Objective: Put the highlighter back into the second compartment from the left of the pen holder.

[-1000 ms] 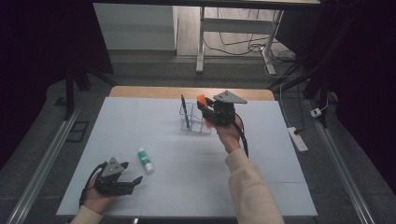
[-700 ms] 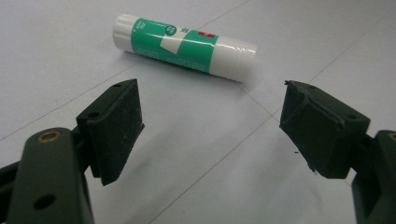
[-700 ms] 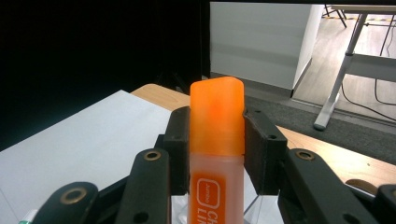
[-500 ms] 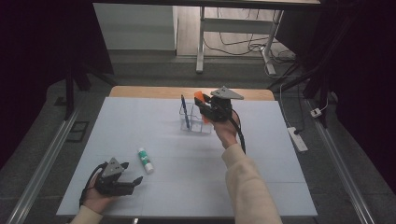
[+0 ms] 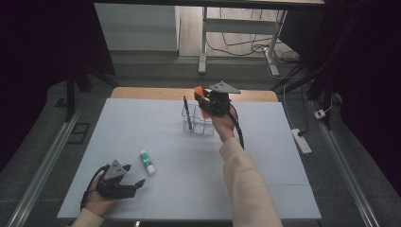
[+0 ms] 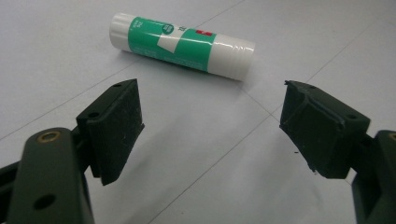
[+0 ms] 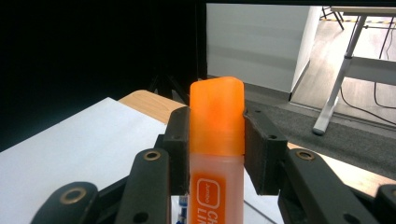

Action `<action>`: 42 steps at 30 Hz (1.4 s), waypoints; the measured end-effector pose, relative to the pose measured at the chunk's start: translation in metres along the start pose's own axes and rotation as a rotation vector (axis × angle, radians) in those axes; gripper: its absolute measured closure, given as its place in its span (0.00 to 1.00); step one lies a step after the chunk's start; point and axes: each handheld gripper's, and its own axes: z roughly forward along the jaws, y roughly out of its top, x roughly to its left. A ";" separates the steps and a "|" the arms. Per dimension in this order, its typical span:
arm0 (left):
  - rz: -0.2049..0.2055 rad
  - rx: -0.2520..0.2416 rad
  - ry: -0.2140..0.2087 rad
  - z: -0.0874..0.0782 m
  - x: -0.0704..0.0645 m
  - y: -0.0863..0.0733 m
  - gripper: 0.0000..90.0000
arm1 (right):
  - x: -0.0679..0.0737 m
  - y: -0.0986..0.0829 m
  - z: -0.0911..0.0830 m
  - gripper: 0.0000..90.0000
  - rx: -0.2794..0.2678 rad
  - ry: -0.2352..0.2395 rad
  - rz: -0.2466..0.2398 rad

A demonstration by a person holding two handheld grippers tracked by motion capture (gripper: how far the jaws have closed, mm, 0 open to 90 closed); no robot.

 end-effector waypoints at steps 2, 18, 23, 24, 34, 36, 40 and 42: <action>0.001 0.000 0.000 0.000 0.000 0.000 0.23 | -0.002 -0.001 0.004 0.71 -0.005 0.002 -0.001; 0.005 0.009 -0.001 0.001 0.000 0.000 0.23 | -0.008 -0.010 0.028 0.71 -0.032 0.002 0.024; 0.007 0.009 0.001 0.001 0.000 0.000 0.23 | -0.008 -0.013 0.029 0.61 -0.039 0.000 0.026; 0.008 0.009 0.001 0.001 -0.001 0.000 0.23 | -0.007 -0.013 0.029 0.58 -0.035 -0.006 0.026; 0.008 0.008 -0.001 0.001 -0.001 0.000 0.23 | -0.007 -0.017 0.017 0.52 0.043 -0.022 -0.015; 0.007 0.008 0.001 0.001 0.000 0.000 0.23 | -0.008 -0.019 0.013 0.52 0.045 -0.022 -0.014; 0.005 0.006 0.003 0.000 0.000 0.000 0.23 | -0.010 -0.021 0.004 0.54 0.051 -0.007 -0.017; 0.007 0.011 0.004 0.001 0.000 0.000 0.23 | -0.011 -0.022 -0.001 0.55 0.051 0.006 -0.018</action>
